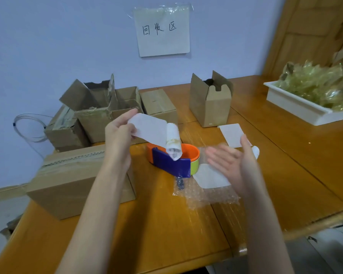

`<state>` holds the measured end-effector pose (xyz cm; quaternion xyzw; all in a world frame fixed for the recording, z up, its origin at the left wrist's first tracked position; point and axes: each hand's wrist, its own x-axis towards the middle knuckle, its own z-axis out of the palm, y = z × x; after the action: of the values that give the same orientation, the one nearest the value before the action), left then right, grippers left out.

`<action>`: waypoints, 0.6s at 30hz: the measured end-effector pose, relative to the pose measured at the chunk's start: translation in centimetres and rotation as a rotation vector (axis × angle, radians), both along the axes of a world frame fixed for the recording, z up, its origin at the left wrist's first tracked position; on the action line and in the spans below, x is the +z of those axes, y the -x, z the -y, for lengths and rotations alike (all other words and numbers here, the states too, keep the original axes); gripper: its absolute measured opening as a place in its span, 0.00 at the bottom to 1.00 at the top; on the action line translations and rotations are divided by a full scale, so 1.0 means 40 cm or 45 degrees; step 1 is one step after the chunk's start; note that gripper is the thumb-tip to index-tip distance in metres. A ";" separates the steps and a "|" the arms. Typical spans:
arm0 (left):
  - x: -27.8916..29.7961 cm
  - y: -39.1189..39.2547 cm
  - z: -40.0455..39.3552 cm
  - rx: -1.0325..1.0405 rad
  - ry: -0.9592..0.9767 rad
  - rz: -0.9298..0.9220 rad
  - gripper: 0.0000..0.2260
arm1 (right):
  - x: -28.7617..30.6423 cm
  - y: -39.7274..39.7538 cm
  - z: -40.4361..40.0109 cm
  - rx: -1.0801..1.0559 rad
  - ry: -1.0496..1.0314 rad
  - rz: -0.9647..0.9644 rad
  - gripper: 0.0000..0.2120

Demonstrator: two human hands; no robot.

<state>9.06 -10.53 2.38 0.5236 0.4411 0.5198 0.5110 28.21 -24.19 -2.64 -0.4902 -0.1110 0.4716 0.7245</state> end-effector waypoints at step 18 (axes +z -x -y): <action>0.014 -0.017 0.054 -0.239 0.080 0.170 0.22 | 0.041 0.113 -0.051 0.226 0.002 0.496 0.10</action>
<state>9.75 -12.68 2.95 0.5105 0.3712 0.4892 0.6019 23.67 -22.14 -1.00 -0.5611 -0.2914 0.4299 0.6446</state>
